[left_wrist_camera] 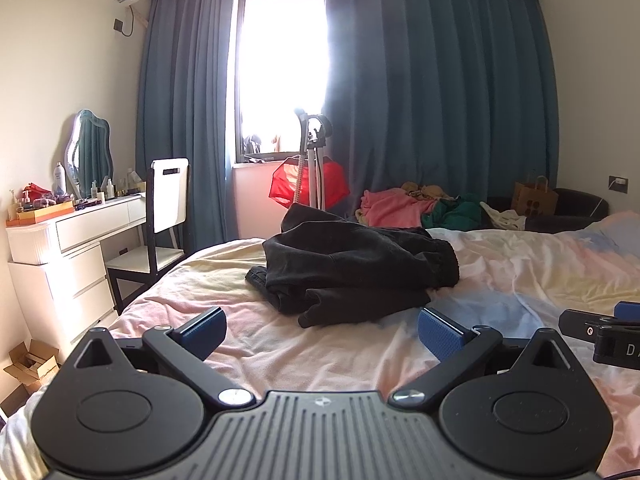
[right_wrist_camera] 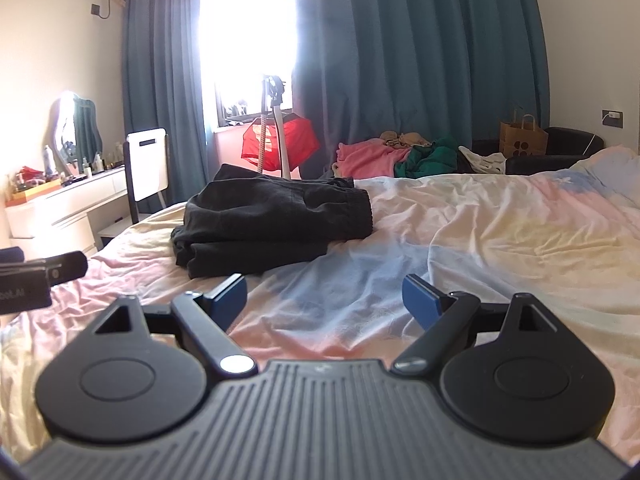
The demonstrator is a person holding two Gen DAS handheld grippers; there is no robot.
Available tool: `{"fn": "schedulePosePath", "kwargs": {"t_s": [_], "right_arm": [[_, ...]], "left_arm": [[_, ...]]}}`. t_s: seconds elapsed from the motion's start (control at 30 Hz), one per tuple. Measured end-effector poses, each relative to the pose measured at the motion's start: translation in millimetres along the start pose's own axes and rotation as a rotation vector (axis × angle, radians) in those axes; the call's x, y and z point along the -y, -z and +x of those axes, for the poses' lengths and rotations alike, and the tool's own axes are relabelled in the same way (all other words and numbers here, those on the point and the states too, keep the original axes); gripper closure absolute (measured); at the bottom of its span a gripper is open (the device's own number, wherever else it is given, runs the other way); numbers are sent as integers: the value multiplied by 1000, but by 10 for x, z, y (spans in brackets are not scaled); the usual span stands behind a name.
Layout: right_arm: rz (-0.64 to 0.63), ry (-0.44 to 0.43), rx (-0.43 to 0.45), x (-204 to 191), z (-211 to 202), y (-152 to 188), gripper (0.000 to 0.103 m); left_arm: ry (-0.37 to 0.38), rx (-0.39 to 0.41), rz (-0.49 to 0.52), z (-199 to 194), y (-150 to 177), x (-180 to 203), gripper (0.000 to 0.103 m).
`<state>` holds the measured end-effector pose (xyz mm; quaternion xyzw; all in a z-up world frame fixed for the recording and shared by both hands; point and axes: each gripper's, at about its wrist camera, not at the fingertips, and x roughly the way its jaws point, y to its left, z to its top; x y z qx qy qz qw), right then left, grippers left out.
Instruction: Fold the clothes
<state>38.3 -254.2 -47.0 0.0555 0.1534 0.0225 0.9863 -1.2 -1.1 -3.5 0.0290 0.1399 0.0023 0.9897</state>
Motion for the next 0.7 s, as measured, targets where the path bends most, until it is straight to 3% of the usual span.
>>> {"fn": "schedulePosePath", "kwargs": {"t_s": [0.7], "right_arm": [[57, -19, 26, 57, -32, -61, 17]], "left_arm": [[-10, -13, -4, 118, 115, -78, 1]]}}
